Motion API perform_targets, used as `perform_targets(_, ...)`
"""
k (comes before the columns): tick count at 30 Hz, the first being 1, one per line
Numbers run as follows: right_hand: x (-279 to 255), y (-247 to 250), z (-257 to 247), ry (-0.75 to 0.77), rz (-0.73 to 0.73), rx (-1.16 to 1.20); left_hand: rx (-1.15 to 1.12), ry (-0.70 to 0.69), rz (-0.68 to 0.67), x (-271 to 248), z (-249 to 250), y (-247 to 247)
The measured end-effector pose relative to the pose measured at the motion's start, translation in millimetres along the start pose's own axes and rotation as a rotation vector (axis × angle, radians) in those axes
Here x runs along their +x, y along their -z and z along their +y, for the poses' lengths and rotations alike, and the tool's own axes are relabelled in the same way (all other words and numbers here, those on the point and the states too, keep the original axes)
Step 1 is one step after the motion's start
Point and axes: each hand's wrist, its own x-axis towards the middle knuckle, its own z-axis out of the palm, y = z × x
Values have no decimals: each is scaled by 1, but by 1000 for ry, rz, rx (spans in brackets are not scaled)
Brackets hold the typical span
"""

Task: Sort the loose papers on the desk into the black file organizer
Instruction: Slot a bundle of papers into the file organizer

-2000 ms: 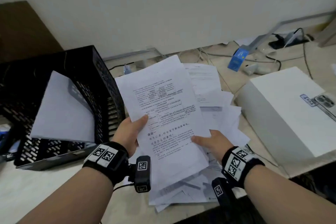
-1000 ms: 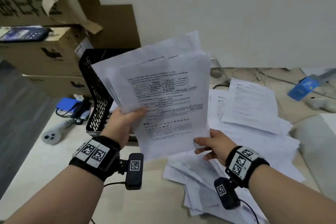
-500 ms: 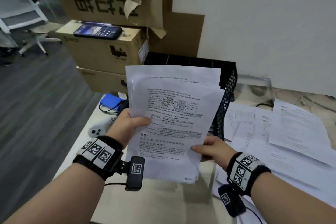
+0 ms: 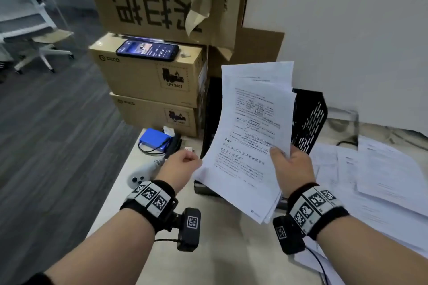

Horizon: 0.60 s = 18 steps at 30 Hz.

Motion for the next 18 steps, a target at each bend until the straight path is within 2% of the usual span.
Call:
perform_targets(2, -3, 0, 0, 29, 48, -43, 76, 32, -135, -5, 2, -11)
perform_targets(6, -8, -7, -2, 144, 57, -161, 180, 42, -168, -9, 10, -26)
perform_targets(11, -9, -28, -12, 265, 14, -365, 34, 92, -323, -12, 21, -38)
perform_targets(14, -9, -44, -15, 250, -63, -463, 93, 30, -312, -8, 28, -40)
perform_targets(18, -4, -64, -14, 204, -193, -508, 352, -17, -265, 1, 36, -34)
